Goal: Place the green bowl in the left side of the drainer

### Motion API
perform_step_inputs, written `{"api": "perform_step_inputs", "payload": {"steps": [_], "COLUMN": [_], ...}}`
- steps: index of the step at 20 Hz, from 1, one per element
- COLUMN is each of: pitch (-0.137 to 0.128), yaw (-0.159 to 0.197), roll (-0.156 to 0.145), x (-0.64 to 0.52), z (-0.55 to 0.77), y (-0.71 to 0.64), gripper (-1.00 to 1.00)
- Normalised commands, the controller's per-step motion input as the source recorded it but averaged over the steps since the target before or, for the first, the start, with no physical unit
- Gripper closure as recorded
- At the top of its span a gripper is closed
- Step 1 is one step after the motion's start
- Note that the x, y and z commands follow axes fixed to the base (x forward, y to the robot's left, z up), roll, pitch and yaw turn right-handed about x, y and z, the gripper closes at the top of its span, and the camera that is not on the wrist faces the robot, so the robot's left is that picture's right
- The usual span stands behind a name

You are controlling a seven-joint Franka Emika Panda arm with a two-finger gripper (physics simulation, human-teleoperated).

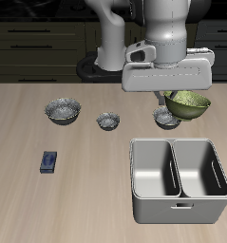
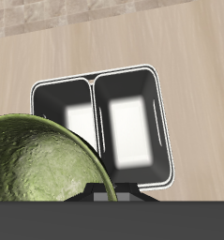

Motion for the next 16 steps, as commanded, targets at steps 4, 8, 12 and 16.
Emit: {"api": "perform_step_inputs", "payload": {"steps": [4,8,12,16], "pitch": [0.007,0.012,0.007,0.031], "yaw": [0.013,0.002,0.019,0.023], "roll": [0.025,0.003,-0.014,-0.052], "x": [0.06,0.13,0.05,0.15], "z": [-0.07,0.0,-0.04,-0.13], "y": [0.35,0.3,0.03,0.05], "gripper": [1.0,1.0,1.0,1.0]}}
